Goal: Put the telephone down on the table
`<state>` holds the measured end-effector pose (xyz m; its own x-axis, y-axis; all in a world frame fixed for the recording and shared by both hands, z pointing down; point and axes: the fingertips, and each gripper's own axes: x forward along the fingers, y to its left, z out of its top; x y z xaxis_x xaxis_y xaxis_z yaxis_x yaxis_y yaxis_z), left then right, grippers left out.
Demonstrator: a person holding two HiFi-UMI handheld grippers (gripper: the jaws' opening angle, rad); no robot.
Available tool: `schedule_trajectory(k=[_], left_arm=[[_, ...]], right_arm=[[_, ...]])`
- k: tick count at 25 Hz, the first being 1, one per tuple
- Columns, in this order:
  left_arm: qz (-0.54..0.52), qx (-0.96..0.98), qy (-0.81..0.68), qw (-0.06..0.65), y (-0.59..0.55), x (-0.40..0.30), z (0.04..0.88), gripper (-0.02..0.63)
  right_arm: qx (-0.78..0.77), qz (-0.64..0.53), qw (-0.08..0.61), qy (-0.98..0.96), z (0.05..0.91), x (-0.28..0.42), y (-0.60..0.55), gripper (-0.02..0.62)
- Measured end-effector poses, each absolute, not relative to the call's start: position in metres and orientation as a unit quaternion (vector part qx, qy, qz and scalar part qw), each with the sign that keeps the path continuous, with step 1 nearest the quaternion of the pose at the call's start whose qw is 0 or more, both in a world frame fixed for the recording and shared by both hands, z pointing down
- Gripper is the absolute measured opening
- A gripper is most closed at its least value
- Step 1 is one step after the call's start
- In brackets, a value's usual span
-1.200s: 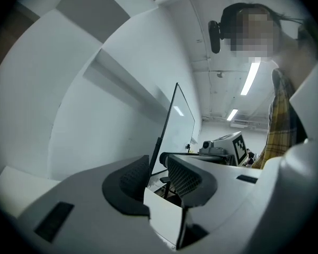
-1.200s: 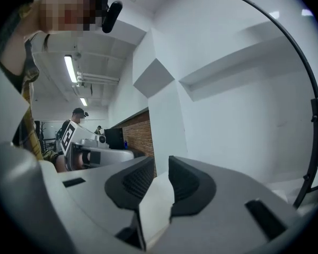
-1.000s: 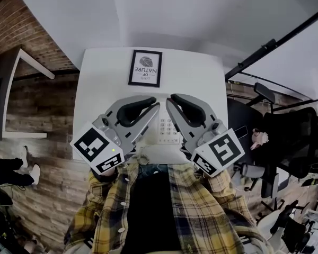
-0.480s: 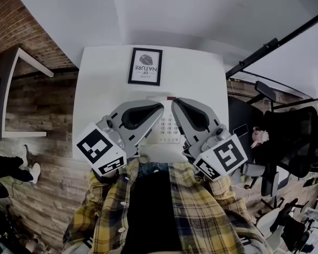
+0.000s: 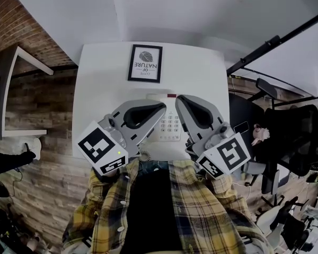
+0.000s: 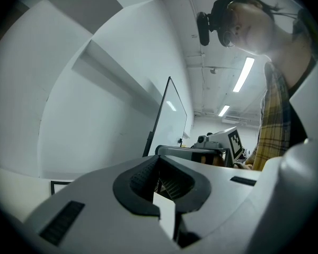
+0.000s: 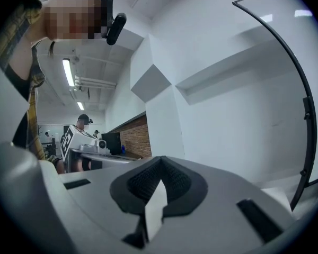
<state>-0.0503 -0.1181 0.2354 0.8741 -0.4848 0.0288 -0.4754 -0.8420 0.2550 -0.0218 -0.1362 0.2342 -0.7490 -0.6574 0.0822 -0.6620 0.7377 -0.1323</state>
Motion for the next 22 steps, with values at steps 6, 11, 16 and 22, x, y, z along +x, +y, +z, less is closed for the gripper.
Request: schedule_trajectory(k=[6, 11, 16, 22], left_arm=[[-0.017, 0.960, -0.249, 0.127, -0.1190, -0.0495, 0.2354, 0.015], [-0.015, 0.961, -0.247, 0.126, -0.1188, -0.0481, 0.2341, 0.015], [-0.014, 0.961, -0.247, 0.126, -0.1199, -0.0492, 0.2340, 0.015], [-0.014, 0.960, -0.251, 0.126, -0.1210, -0.0500, 0.2341, 0.015]], right_arm=[[0.354, 0.074, 0.017, -0.932, 0.2331, -0.0219, -0.1373, 0.025], [0.354, 0.073, 0.017, -0.932, 0.2316, -0.0219, -0.1377, 0.025], [0.357, 0.076, 0.016, -0.931, 0.2323, -0.0216, -0.1391, 0.025], [0.358, 0.078, 0.015, -0.930, 0.2329, -0.0204, -0.1402, 0.025]])
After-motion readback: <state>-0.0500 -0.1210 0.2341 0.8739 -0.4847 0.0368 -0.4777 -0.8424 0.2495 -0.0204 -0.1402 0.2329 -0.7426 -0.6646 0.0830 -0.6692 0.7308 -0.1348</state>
